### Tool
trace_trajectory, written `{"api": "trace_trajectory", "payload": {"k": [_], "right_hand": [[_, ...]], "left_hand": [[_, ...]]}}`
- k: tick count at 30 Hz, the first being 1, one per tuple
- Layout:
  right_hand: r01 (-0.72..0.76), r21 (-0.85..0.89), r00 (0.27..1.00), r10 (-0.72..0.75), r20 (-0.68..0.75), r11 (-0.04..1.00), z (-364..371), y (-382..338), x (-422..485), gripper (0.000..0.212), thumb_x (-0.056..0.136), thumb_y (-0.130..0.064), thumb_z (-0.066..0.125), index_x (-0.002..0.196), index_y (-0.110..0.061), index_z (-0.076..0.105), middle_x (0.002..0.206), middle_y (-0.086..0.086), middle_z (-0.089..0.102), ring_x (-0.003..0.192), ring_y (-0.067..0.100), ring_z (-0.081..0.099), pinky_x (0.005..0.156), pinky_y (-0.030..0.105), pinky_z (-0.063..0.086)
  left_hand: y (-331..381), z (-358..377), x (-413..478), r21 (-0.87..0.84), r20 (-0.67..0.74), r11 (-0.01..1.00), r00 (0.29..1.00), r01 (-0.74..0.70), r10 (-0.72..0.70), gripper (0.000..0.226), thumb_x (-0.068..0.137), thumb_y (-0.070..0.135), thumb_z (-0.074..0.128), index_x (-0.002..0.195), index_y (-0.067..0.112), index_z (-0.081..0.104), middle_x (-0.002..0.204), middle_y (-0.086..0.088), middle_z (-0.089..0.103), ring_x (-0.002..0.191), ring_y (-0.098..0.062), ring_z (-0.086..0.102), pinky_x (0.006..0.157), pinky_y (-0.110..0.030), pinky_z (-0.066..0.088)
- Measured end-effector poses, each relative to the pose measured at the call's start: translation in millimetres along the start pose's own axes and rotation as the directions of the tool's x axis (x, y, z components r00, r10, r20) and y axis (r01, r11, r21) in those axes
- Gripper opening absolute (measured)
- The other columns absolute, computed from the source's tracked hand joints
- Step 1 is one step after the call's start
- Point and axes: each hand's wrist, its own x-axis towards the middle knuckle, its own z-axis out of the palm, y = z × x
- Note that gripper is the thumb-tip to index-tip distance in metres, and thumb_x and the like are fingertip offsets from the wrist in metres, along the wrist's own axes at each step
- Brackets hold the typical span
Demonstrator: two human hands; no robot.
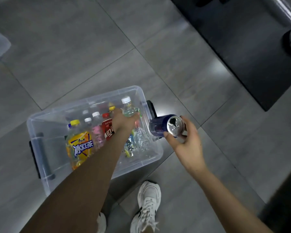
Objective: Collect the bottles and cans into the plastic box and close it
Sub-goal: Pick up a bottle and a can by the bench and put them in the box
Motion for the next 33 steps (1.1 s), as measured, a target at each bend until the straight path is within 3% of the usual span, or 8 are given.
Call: {"api": "trace_trajectory", "payload": {"k": [3, 7, 10, 13, 15, 19, 25, 33], "right_hand": [[0.023, -0.021, 0.999, -0.022, 0.032, 1.000, 10.4, 5.3, 6.7, 0.050, 0.076, -0.020, 0.076, 0.104, -0.046, 0.043, 0.103, -0.028, 0.048, 0.100, 0.007, 0.055, 0.083, 0.011, 0.046], [0.030, -0.031, 0.998, -0.028, 0.051, 0.999, 23.5, 7.1, 16.4, 0.052, 0.076, -0.019, 0.076, 0.110, -0.039, 0.043, 0.105, -0.027, 0.047, 0.103, 0.010, 0.055, 0.087, 0.018, 0.047], [-0.008, 0.014, 0.998, 0.007, 0.060, 1.000, 35.9, -1.9, 18.8, 0.050, 0.075, -0.021, 0.076, 0.112, -0.038, 0.047, 0.105, -0.026, 0.050, 0.100, 0.007, 0.056, 0.085, 0.019, 0.049], [-0.068, 0.104, 0.996, 0.061, 0.069, 0.992, 54.1, -18.9, 20.2, 0.049, 0.076, -0.019, 0.075, 0.117, -0.030, 0.050, 0.106, -0.020, 0.056, 0.099, 0.005, 0.058, 0.083, 0.020, 0.051], [-0.095, 0.136, 0.992, 0.082, 0.100, 0.986, 69.8, -32.2, 23.9, 0.052, 0.077, -0.020, 0.075, 0.118, -0.032, 0.045, 0.104, -0.023, 0.055, 0.098, 0.001, 0.058, 0.083, 0.017, 0.050], [-0.205, 0.213, 0.974, 0.178, 0.138, 0.955, 107.0, -51.0, 41.3, 0.047, 0.080, -0.020, 0.073, 0.118, -0.018, 0.046, 0.097, -0.019, 0.057, 0.088, -0.005, 0.057, 0.077, 0.013, 0.048], [-0.392, 0.185, 0.914, 0.358, 0.189, 0.901, 174.2, -46.8, 73.5, 0.037, 0.082, -0.025, 0.069, 0.110, -0.010, 0.050, 0.094, -0.001, 0.062, 0.092, 0.019, 0.061, 0.081, 0.030, 0.052], [-0.542, 0.127, 0.831, 0.508, 0.226, 0.830, 218.4, -34.1, 93.5, 0.041, 0.089, -0.028, 0.061, 0.122, -0.004, 0.053, 0.112, 0.010, 0.066, 0.102, 0.027, 0.065, 0.094, 0.044, 0.053]], "left_hand": [[-5.7, 16.0, 18.5, 0.084, 0.035, 0.995, 0.998, 0.046, -0.049, 0.075, 0.078, 0.039, 0.070, 0.136, 0.004, 0.038, 0.137, -0.018, 0.050, 0.121, -0.036, 0.052, 0.089, -0.036, 0.046], [-5.8, 20.4, 29.1, 0.093, 0.118, 0.993, 0.990, 0.070, -0.081, 0.070, 0.080, 0.040, 0.068, 0.133, 0.002, 0.043, 0.136, -0.018, 0.051, 0.121, -0.034, 0.052, 0.096, -0.038, 0.045], [-9.2, 0.3, 26.9, 0.152, 0.073, 0.988, 0.997, -0.029, 0.018, 0.046, 0.086, 0.030, 0.059, 0.126, 0.007, 0.052, 0.122, -0.014, 0.062, 0.101, -0.027, 0.060, 0.084, -0.033, 0.049], [-24.5, -36.1, 31.3, 0.583, 0.054, 0.761, 0.948, -0.284, 0.313, 0.039, 0.089, 0.021, 0.048, 0.127, 0.013, 0.053, 0.129, -0.013, 0.057, 0.111, -0.029, 0.056, 0.088, -0.037, 0.050], [-40.6, -56.5, 41.5, 0.663, 0.212, 0.645, 0.921, -0.381, 0.326, 0.049, 0.089, 0.014, 0.049, 0.138, 0.018, 0.041, 0.139, -0.008, 0.048, 0.126, -0.030, 0.045, 0.099, -0.040, 0.044], [-64.3, -78.6, 52.2, 0.532, 0.449, 0.742, 0.879, -0.408, 0.162, 0.049, 0.086, 0.007, 0.053, 0.131, 0.026, 0.050, 0.128, -0.007, 0.059, 0.114, -0.029, 0.058, 0.093, -0.040, 0.049], [-82.4, -82.2, 40.7, 0.395, 0.588, 0.863, 0.809, -0.314, 0.025, 0.050, 0.091, 0.003, 0.048, 0.137, 0.026, 0.044, 0.132, -0.007, 0.057, 0.099, -0.021, 0.064, 0.080, -0.028, 0.054], [-92.9, -108.2, 44.3, 0.311, 0.312, 0.906, 0.931, -0.286, 0.187, 0.041, 0.088, 0.001, 0.053, 0.125, 0.017, 0.058, 0.129, -0.007, 0.060, 0.095, -0.018, 0.061, 0.073, -0.024, 0.048]]}}
